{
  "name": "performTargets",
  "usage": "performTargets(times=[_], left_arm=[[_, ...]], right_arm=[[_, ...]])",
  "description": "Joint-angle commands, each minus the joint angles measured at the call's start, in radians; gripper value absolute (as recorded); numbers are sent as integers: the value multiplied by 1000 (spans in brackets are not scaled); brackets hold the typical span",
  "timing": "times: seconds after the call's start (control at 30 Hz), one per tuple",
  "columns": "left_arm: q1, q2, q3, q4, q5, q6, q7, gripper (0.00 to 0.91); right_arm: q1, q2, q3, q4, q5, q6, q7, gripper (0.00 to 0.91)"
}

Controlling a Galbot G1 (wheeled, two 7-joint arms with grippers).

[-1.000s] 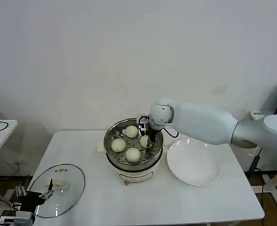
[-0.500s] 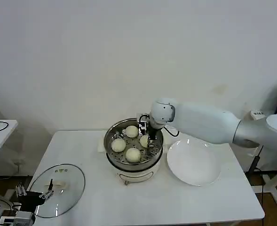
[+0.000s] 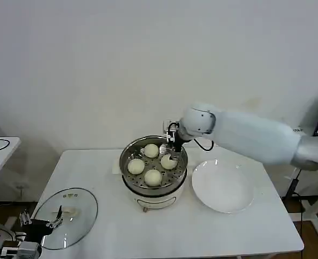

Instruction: Take steamed baozi put them in steamer then cover it.

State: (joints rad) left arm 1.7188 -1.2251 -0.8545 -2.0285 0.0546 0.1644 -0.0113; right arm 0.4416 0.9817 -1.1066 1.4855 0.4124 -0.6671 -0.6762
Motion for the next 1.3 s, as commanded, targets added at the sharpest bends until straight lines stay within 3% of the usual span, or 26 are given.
performTargets(times=[0.03,0.13,0.17,0.23,0.4,0.5,0.57,0.73,0.83,0.97,1.3], left_arm=[[0,0,6,-2,5,4,2,907],[0,-1,8,-5,7,7,3,907],[2,-3,8,-4,8,7,3,907],[2,-2,12,3,9,5,3,907],[-7,-1,17,16,12,-9,4,907],[-15,2,21,22,13,-19,4,907],[-27,3,25,37,16,-29,2,907],[-48,20,44,73,85,-49,-18,907],[-62,38,50,90,175,-51,-34,907],[-50,57,53,101,361,-69,-67,907],[180,38,5,30,755,-127,-155,907]], right_arm=[[-202,-270,246,300,4,40,312,907],[-400,-353,428,385,-14,77,409,907],[-446,-368,473,403,-20,86,419,907],[-599,-418,627,458,-42,162,508,907],[-1040,-410,1077,504,-155,318,540,907],[-1273,-354,1280,501,-208,409,548,907],[-1445,-230,1494,493,-319,483,526,907],[-1701,1,1799,476,-355,637,474,907],[-1777,144,1922,457,-344,720,438,907],[-1865,253,2019,453,-299,785,414,907],[-1980,339,2087,388,-295,889,445,907]])
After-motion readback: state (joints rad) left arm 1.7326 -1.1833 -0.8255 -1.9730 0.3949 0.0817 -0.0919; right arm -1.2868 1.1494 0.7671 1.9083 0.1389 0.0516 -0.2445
